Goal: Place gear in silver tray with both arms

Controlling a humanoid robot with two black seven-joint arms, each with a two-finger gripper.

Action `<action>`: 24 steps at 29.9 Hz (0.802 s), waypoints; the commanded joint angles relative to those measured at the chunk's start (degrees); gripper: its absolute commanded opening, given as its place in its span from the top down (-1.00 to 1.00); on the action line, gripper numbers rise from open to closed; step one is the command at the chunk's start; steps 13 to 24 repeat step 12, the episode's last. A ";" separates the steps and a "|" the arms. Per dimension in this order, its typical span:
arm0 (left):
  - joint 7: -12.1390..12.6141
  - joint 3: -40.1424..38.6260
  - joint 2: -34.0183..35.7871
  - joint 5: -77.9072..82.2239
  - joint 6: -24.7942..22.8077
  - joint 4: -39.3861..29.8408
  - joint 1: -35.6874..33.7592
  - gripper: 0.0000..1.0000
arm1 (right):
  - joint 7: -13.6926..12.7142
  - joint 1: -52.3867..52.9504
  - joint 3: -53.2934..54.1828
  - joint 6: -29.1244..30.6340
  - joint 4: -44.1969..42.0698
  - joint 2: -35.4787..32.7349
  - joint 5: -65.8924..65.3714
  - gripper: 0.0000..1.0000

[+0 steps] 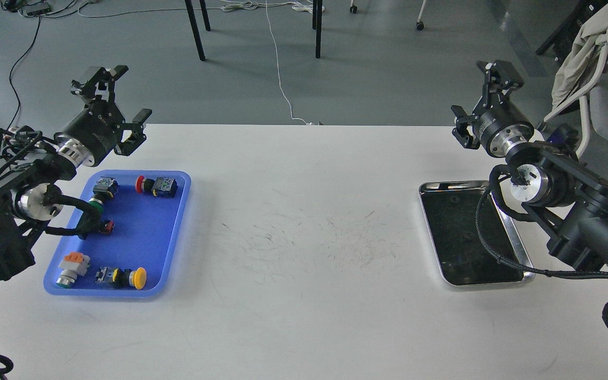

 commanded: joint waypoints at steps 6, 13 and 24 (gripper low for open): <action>0.05 -0.36 0.15 -1.31 -0.01 0.04 0.26 -0.96 | -0.08 -0.27 1.51 -0.02 -0.59 0.30 0.09 -0.98; -0.04 -0.54 0.32 -1.40 -0.01 0.13 0.44 -0.96 | -0.08 -0.36 1.86 -0.46 -0.59 2.15 0.00 -0.98; -0.04 -0.54 0.32 -1.40 -0.01 0.13 0.44 -0.96 | -0.08 -0.36 1.86 -0.46 -0.59 2.15 0.00 -0.98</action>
